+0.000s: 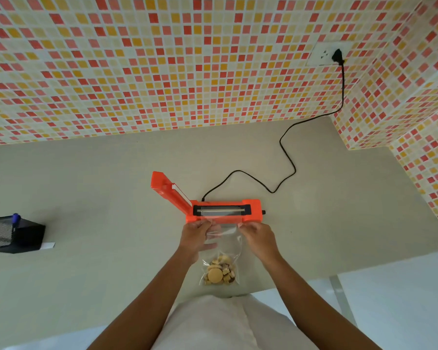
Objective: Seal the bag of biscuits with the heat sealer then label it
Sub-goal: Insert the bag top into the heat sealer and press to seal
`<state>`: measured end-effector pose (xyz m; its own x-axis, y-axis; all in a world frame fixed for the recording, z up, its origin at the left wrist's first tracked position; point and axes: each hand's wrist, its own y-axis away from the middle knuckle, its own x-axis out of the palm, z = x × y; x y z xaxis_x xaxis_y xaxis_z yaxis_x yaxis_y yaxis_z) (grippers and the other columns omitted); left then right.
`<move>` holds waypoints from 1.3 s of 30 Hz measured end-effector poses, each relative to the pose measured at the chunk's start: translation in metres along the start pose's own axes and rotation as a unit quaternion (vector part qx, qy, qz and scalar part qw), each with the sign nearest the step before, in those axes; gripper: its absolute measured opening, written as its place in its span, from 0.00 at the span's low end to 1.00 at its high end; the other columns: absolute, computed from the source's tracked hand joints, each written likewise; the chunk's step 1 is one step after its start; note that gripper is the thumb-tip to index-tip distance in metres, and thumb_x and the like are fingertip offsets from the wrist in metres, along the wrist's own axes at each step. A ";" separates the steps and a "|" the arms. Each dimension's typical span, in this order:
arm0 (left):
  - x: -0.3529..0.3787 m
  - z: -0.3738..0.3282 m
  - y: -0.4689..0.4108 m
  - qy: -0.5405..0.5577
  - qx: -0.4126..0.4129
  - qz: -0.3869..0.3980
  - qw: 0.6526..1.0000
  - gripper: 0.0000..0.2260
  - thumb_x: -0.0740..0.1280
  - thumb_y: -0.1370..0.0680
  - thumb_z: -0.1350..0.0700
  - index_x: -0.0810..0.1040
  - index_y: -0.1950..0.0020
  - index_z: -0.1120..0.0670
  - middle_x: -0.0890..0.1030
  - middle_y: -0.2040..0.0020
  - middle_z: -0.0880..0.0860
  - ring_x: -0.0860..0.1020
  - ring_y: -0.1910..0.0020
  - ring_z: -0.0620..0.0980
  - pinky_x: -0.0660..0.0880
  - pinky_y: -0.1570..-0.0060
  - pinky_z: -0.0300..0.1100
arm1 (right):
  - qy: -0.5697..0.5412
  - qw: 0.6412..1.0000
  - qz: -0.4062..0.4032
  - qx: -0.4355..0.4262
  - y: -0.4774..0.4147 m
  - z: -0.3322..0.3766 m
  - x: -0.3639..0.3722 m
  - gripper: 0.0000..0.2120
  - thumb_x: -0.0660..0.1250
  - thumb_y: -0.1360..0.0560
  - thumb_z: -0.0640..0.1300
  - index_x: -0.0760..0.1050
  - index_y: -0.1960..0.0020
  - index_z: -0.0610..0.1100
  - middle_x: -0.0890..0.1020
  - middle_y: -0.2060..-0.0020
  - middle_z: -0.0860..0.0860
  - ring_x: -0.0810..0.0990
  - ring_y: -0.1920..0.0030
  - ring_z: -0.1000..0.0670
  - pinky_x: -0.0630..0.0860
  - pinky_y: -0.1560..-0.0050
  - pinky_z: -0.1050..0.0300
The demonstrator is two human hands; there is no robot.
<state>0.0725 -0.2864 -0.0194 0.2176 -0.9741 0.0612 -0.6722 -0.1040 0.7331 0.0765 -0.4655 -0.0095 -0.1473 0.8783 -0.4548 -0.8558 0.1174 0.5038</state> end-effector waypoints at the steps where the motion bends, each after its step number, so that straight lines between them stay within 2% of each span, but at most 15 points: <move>1: 0.000 0.000 -0.001 -0.001 -0.003 0.000 1.000 0.09 0.65 0.20 0.57 0.82 0.48 0.60 0.80 0.71 0.46 0.78 0.73 0.41 0.82 0.53 0.57 | -0.032 0.999 0.001 0.006 -0.001 0.001 0.002 0.10 0.70 0.24 0.49 0.84 0.56 0.43 0.84 0.62 0.49 0.80 0.61 0.52 0.73 0.56 0.57; 4: -0.001 0.000 -0.002 0.010 -0.008 0.002 1.000 0.08 0.66 0.20 0.56 0.83 0.49 0.59 0.83 0.58 0.54 0.80 0.61 0.50 0.83 0.57 0.54 | -0.092 0.996 -0.010 0.008 0.000 0.005 0.003 0.09 0.71 0.25 0.45 0.83 0.60 0.40 0.85 0.63 0.42 0.78 0.65 0.51 0.75 0.57 0.53; 7: -0.001 0.000 -0.002 0.024 -0.014 0.002 1.000 0.07 0.65 0.19 0.57 0.81 0.50 0.57 0.85 0.52 0.56 0.84 0.51 0.55 0.83 0.59 0.52 | -0.106 0.994 -0.016 -0.006 -0.002 0.009 0.003 0.06 0.72 0.25 0.42 0.85 0.59 0.41 0.86 0.63 0.45 0.80 0.63 0.54 0.76 0.55 0.56; 12: 0.000 -0.003 0.001 0.034 -0.022 0.014 0.999 0.07 0.63 0.19 0.57 0.81 0.49 0.57 0.86 0.54 0.53 0.85 0.54 0.51 0.83 0.58 0.53 | -0.112 0.993 -0.011 -0.023 -0.005 0.015 0.003 0.05 0.71 0.25 0.40 0.85 0.56 0.45 0.86 0.63 0.48 0.81 0.63 0.56 0.75 0.56 0.62; 19: -0.001 -0.004 0.001 0.030 -0.027 0.019 0.999 0.08 0.63 0.19 0.57 0.80 0.47 0.58 0.83 0.49 0.58 0.82 0.47 0.58 0.82 0.59 0.51 | -0.107 0.992 -0.010 -0.070 -0.005 0.022 0.003 0.04 0.71 0.25 0.38 0.85 0.54 0.42 0.86 0.65 0.51 0.82 0.64 0.60 0.74 0.59 0.70; 21: -0.001 -0.004 0.002 0.032 -0.029 0.022 0.999 0.09 0.63 0.19 0.57 0.81 0.45 0.58 0.84 0.47 0.58 0.82 0.47 0.57 0.82 0.60 0.50 | -0.113 0.990 -0.009 -0.082 -0.004 0.024 0.003 0.05 0.71 0.25 0.37 0.85 0.54 0.41 0.86 0.64 0.52 0.83 0.63 0.60 0.75 0.60 0.72; 26: -0.001 -0.004 0.001 0.035 -0.028 0.029 0.999 0.10 0.63 0.18 0.56 0.81 0.44 0.57 0.85 0.49 0.54 0.82 0.51 0.51 0.81 0.61 0.48 | -0.120 0.988 -0.003 -0.097 -0.003 0.024 0.004 0.05 0.71 0.26 0.36 0.85 0.54 0.41 0.87 0.61 0.50 0.85 0.58 0.55 0.77 0.56 0.70; 30: -0.002 -0.004 0.001 0.032 -0.024 0.034 0.999 0.11 0.63 0.19 0.56 0.82 0.44 0.59 0.85 0.58 0.51 0.82 0.54 0.52 0.81 0.60 0.48 | -0.125 0.986 0.003 -0.112 -0.002 0.021 0.003 0.05 0.72 0.27 0.36 0.86 0.54 0.42 0.87 0.59 0.51 0.84 0.57 0.55 0.77 0.54 0.68; 35: -0.004 -0.002 -0.002 0.032 -0.019 0.044 0.998 0.10 0.63 0.19 0.55 0.81 0.43 0.58 0.84 0.47 0.56 0.82 0.47 0.56 0.81 0.52 0.53 | -0.139 0.982 0.013 -0.131 0.000 0.019 0.002 0.04 0.73 0.27 0.37 0.86 0.53 0.42 0.87 0.59 0.51 0.85 0.57 0.55 0.78 0.53 0.65; 39: -0.004 -0.001 0.000 0.035 -0.004 0.046 0.998 0.10 0.64 0.19 0.55 0.82 0.46 0.58 0.85 0.52 0.55 0.83 0.51 0.56 0.80 0.47 0.55 | -0.152 0.977 0.020 -0.145 0.003 0.018 0.000 0.04 0.73 0.27 0.37 0.85 0.53 0.43 0.87 0.59 0.51 0.85 0.56 0.52 0.80 0.53 0.62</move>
<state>0.0727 -0.2817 -0.0192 0.2042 -0.9629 0.1766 -0.6864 -0.0123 0.7271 0.0829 -0.4567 0.0049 -0.0674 0.9819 -0.1769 -0.9632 -0.0178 0.2683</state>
